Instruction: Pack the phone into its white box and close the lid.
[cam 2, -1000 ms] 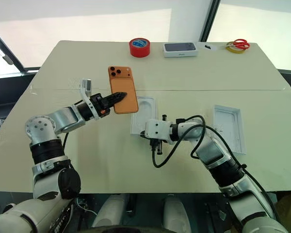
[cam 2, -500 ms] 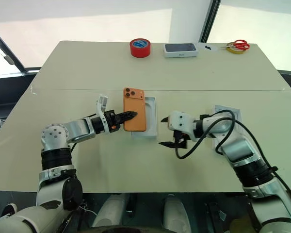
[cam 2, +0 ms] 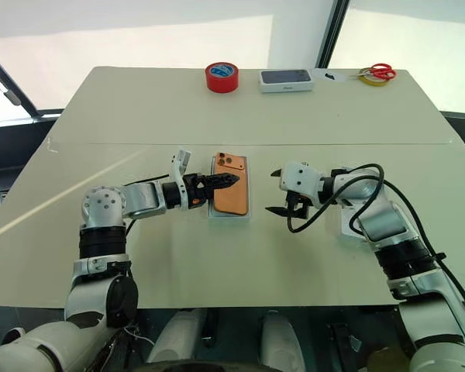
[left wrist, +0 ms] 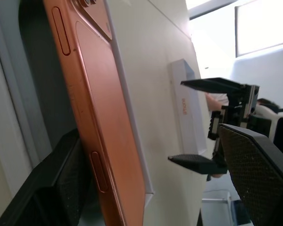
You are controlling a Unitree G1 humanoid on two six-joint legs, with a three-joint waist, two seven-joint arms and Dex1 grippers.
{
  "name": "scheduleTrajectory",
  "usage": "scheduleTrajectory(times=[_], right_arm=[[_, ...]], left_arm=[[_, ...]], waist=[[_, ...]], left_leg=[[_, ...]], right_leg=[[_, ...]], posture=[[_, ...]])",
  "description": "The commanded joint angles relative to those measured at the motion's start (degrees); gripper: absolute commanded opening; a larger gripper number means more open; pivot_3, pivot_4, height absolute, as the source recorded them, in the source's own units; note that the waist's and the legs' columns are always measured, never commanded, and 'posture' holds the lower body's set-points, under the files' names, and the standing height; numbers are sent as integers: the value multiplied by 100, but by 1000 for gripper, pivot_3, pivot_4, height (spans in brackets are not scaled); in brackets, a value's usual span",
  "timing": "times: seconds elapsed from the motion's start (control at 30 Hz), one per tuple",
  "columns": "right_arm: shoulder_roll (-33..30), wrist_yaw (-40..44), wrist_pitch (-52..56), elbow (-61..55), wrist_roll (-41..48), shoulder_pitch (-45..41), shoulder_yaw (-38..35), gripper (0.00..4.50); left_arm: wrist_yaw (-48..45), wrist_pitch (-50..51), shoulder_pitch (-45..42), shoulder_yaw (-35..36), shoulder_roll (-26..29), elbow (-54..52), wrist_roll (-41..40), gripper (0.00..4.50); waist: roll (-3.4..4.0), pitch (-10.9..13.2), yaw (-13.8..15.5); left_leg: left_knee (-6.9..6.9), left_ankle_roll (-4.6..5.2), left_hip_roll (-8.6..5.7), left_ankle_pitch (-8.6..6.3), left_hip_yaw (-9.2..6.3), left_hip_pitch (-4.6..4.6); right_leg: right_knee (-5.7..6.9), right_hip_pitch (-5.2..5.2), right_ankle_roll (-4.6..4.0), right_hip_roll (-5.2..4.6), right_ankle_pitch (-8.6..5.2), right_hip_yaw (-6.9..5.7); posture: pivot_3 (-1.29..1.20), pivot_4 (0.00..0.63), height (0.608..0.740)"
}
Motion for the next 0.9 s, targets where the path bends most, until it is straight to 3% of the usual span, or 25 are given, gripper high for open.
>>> scheduleTrajectory(times=[0.03,0.3,0.43,0.57,0.6,0.7,0.9], right_arm=[[107,-47,-148,7,20,-155,-104,4500],[367,121,295,-65,347,-178,-162,4500],[379,55,224,111,187,-237,-95,2643],[407,-270,-78,543,-238,-441,4,590],[404,-301,-194,617,-325,-461,40,64],[536,-361,-297,718,-465,-457,131,64],[581,-450,-263,582,-774,-279,339,64]], left_arm=[[67,304,7,-70,267,-297,126,4019],[-194,-263,112,-76,943,-877,425,4019],[-255,-796,161,-55,1068,-706,712,2200],[-1041,-2021,608,-1453,1782,-901,1869,117],[-1181,-2193,667,-1654,1845,-901,2005,0],[-1320,-2200,647,-1659,1535,-775,1893,0],[-1938,-2449,479,-2517,1403,-305,2439,0]], waist=[[0,0,-10],[1,0,-21],[1,0,27],[3,0,7],[3,0,3],[3,0,40],[6,-2,22]], left_leg=[[-3,0,1,0,0,-1],[-4,-2,5,0,-1,2],[-6,-2,5,0,-1,-9],[-8,-2,2,0,7,-5],[-13,-2,2,-1,9,-5],[-26,-2,1,0,10,-9],[-28,-1,-2,0,12,-13]], right_leg=[[0,-1,1,1,0,0],[1,-1,1,6,1,1],[0,-13,1,3,1,1],[-2,-10,-12,-1,-4,7],[-3,-13,-21,-1,-8,11],[-9,-33,-22,-8,-7,10],[-7,-35,-6,-11,1,9]], posture=[[0,150,738],[0,150,738],[0,150,738],[0,150,738],[0,150,738],[0,150,738],[0,150,738]])
